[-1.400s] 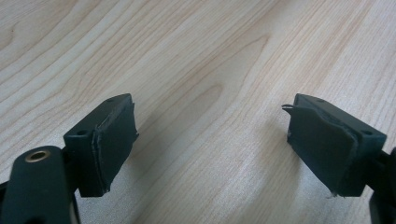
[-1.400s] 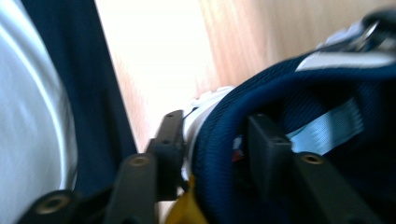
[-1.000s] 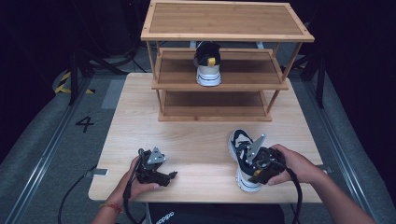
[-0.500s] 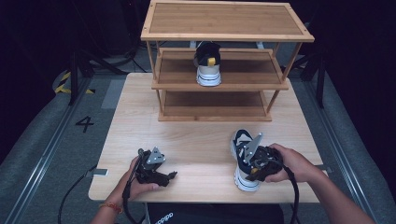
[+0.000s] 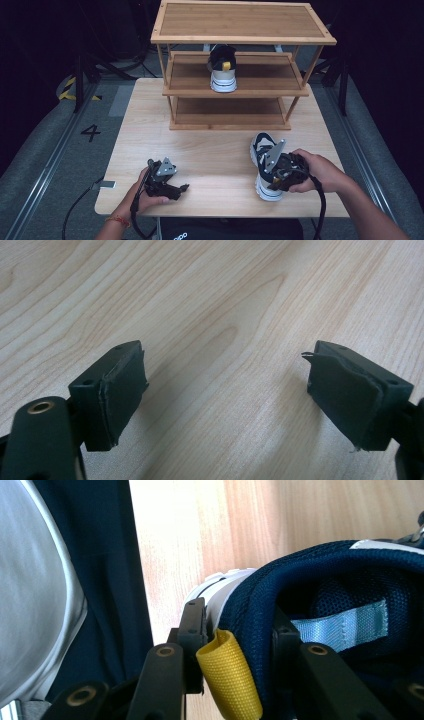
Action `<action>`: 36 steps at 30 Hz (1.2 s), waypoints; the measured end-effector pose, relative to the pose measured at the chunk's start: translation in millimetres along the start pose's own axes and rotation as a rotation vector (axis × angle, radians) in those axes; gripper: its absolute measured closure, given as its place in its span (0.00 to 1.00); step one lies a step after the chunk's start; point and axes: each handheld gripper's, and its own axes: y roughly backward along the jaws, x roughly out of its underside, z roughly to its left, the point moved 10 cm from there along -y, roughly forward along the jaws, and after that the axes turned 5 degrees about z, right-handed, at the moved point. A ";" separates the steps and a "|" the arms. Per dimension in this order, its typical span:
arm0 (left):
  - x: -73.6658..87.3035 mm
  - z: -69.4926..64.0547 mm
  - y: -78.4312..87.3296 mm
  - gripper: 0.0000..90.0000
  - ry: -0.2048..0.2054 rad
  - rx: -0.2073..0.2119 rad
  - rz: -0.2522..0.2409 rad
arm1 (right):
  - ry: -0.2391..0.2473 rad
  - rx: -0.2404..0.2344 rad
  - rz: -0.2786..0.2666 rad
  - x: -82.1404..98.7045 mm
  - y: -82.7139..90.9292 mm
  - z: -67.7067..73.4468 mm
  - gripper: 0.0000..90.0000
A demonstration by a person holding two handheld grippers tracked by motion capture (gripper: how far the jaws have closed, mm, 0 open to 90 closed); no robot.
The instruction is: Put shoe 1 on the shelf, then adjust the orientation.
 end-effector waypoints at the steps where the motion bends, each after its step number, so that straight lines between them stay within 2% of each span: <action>1: 0.2 0.0 0.0 0.18 0.002 -0.001 0.001 | 0.007 0.005 0.001 0.6 2.7 -0.2 0.76; 5: 0.0 0.2 0.0 0.18 0.001 -0.001 0.000 | 0.027 0.026 -0.013 -0.4 16.5 -2.4 0.76; 8: 0.0 0.1 0.0 0.18 0.001 0.000 0.000 | 0.031 0.058 -0.032 -4.1 28.4 -6.8 0.76; 11: 0.3 0.1 0.2 0.18 0.002 -0.002 0.001 | 0.037 0.066 -0.044 -7.6 40.3 -9.1 0.76; 17: 0.7 0.3 0.5 0.18 0.005 -0.005 0.001 | 0.083 0.090 -0.068 -14.3 65.7 -8.4 0.76; 24: 1.0 0.3 0.8 0.18 0.009 -0.010 0.002 | 0.118 0.125 -0.050 -25.1 86.9 -14.8 0.75; 30: 1.0 0.1 0.8 0.18 0.011 -0.009 0.002 | 0.130 0.166 -0.048 -37.5 102.8 -33.4 0.75; 33: 0.9 0.1 0.7 0.18 0.011 -0.009 0.001 | 0.116 0.190 -0.042 -44.0 109.7 -46.9 0.75; 36: 0.9 0.1 0.8 0.18 0.011 -0.009 0.001 | 0.123 0.213 -0.022 -49.9 115.7 -58.7 0.75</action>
